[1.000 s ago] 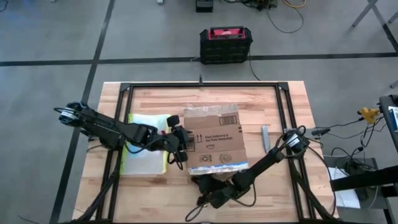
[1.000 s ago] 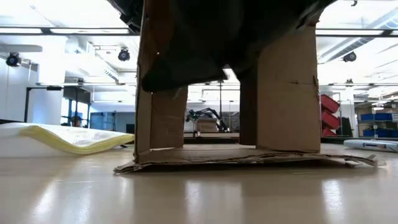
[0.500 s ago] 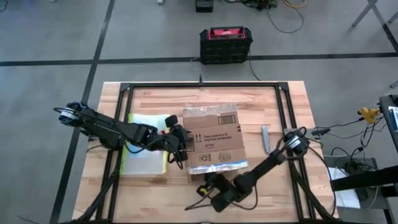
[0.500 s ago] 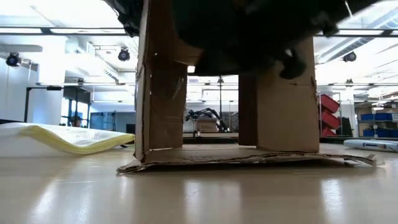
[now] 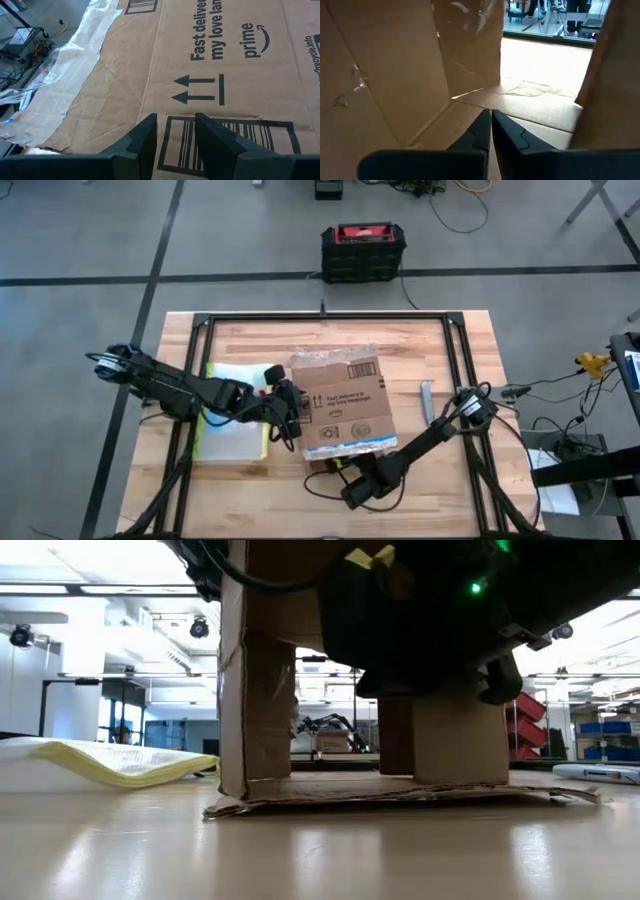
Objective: Unpack boxes
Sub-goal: Break down the box until it is fully flat
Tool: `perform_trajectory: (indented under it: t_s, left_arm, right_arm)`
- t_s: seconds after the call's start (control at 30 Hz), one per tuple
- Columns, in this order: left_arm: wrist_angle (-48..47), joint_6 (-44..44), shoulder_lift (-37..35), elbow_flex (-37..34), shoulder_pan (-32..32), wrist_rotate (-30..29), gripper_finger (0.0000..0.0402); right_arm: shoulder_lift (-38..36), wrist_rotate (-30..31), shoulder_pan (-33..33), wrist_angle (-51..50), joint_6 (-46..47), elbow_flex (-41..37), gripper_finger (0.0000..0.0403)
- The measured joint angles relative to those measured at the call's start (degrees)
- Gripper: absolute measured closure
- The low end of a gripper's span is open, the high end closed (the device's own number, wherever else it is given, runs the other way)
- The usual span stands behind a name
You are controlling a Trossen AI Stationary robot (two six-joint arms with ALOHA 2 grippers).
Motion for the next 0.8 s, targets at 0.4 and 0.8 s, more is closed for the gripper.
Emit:
perform_trajectory:
  t_s: [0.4,0.8]
  left_arm:
    - [-6.3,-3.9,-0.1,0.0,0.0,-0.8,0.0283]
    - [-6.4,-3.6,-0.2,3.7,0.2,-1.8,0.0283]
  right_arm:
    - [-0.2,-10.6,8.3,-38.0,40.4,-0.1,0.0403]
    - [3.1,-3.4,4.2,1.1,28.4,-0.3,0.0403]
